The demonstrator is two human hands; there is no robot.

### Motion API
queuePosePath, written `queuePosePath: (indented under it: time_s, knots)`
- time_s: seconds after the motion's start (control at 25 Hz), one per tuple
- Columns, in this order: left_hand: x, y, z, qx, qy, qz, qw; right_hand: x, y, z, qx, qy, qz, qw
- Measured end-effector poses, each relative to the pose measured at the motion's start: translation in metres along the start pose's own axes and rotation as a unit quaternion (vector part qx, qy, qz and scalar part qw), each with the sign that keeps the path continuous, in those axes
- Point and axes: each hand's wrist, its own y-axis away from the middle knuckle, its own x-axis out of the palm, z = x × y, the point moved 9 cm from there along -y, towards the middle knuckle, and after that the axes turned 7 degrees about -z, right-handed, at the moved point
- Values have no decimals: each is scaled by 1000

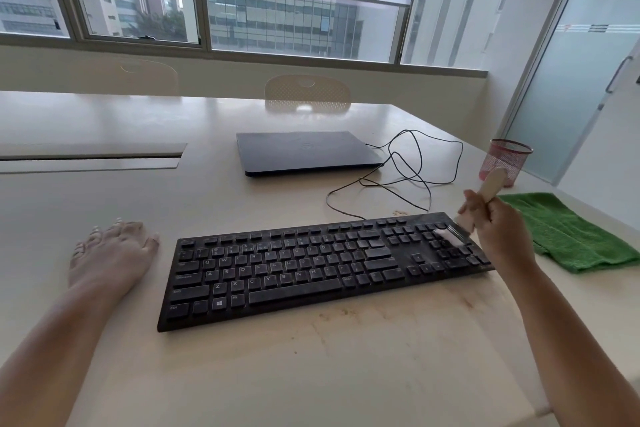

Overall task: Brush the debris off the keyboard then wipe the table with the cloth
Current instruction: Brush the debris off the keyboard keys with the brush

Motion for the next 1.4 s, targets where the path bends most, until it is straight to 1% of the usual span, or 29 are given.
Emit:
queuePosePath:
  time_s: [0.2,0.24,0.36,0.44,0.52,0.6,0.64,0.68,0.76,0.8,0.88,0.92,1.0,1.08,1.12,1.16,1.2,1.24,1.28,1.32,1.4]
  knots:
    - [0,1,-1,-8,-13,-3,1000,-17,1,4,11,-20,-75,997]
    - [0,0,-1,-8,-15,-3,1000,-17,1,5,15,-28,-78,996]
    - [2,0,-1,-7,-16,3,1000,-12,1,-1,25,-1,-48,999]
    - [3,1,-2,-9,-18,4,1000,-16,1,0,38,17,-58,997]
    - [2,1,-1,-10,-21,1,1000,-15,4,9,25,-40,-71,996]
    - [2,0,-2,-7,-21,6,1000,-5,10,22,5,-95,-39,995]
    - [2,1,-2,-7,-22,8,1000,-1,12,22,4,-79,-28,996]
    - [3,2,-2,-8,-25,9,1000,-3,11,18,12,-42,-35,998]
    - [4,2,-3,-6,-26,11,1000,-19,6,2,68,15,-91,993]
    - [4,2,-3,-5,-27,11,1000,-26,4,-9,101,4,-106,989]
    - [4,1,-2,-7,-29,10,999,-24,0,-32,174,-105,-97,974]
    - [4,0,-1,-9,-30,10,999,-19,0,-42,219,-166,-84,958]
    - [4,0,0,-11,-28,10,1000,-10,6,-55,298,-238,-58,923]
    - [4,0,-1,-10,-26,12,1000,-1,11,-55,329,-315,-22,890]
    - [4,1,-2,-11,-27,12,1000,1,10,-50,319,-350,-4,881]
    - [3,1,-2,-11,-29,10,999,2,7,-43,288,-356,10,889]
    - [3,1,-3,-11,-31,7,999,-1,2,-33,231,-323,15,917]
    - [3,1,-3,-10,-31,5,999,-6,-2,-20,165,-266,9,950]
    - [3,1,-3,-9,-30,5,999,-8,-2,-5,102,-223,9,969]
    - [3,1,-3,-8,-30,6,1000,-5,-1,7,62,-203,18,977]
    - [3,1,-3,-8,-31,3,999,10,4,19,25,-187,54,981]
